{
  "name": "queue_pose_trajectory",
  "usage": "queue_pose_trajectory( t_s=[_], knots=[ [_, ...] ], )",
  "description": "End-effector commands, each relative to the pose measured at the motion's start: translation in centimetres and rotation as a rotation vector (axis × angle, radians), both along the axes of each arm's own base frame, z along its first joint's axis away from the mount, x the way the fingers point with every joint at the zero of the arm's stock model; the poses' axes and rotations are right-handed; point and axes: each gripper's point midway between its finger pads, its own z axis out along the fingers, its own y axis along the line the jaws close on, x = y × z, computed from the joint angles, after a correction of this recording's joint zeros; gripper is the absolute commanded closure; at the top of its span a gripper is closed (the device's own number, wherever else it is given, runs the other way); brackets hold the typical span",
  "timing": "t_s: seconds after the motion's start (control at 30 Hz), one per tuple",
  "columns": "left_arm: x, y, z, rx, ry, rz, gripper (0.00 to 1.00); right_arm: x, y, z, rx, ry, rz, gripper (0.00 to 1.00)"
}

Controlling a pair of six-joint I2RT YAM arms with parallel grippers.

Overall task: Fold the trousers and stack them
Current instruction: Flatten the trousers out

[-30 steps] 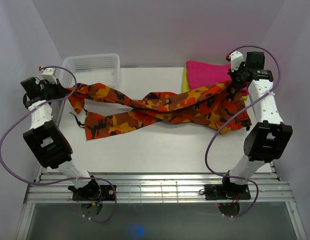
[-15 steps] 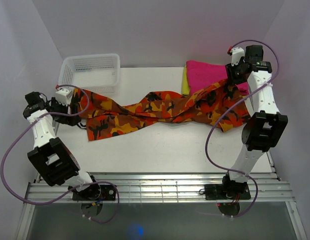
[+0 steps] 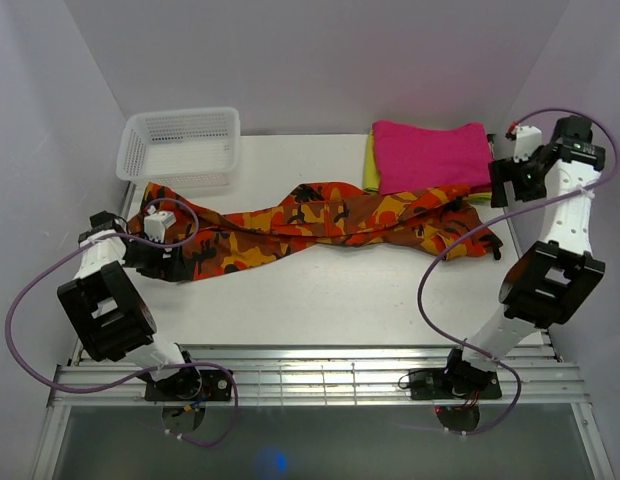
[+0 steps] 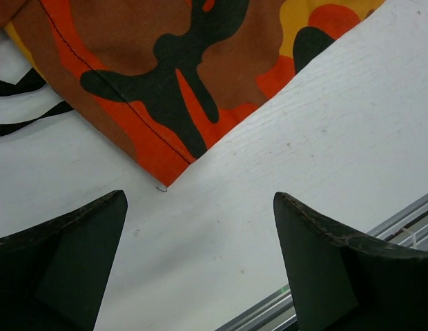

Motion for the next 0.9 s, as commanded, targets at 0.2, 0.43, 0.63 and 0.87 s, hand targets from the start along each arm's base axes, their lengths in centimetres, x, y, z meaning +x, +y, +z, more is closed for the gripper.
queue_pose_trajectory(
  t_s=[0.2,0.43,0.63,0.87],
  knots=[
    [0.7,-1.2,-2.3,0.01,0.024,0.009,0.02,-8.6,-0.7,-8.1,0.132,0.172,0.051,0.03],
    [0.8,-2.3,-2.2,-0.055,0.039,0.0,0.02,-6.6,0.8,-9.3,0.224,0.111,0.191,0.06],
    [2.0,-1.2,-2.7,-0.024,0.052,0.073,0.02,-6.3,0.0,-12.6,0.152,0.138,0.227,0.05],
    [3.7,2.0,0.5,0.14,-0.036,0.195,0.02,-7.4,1.2,-14.0,0.191,0.148,0.255,0.04]
  ],
)
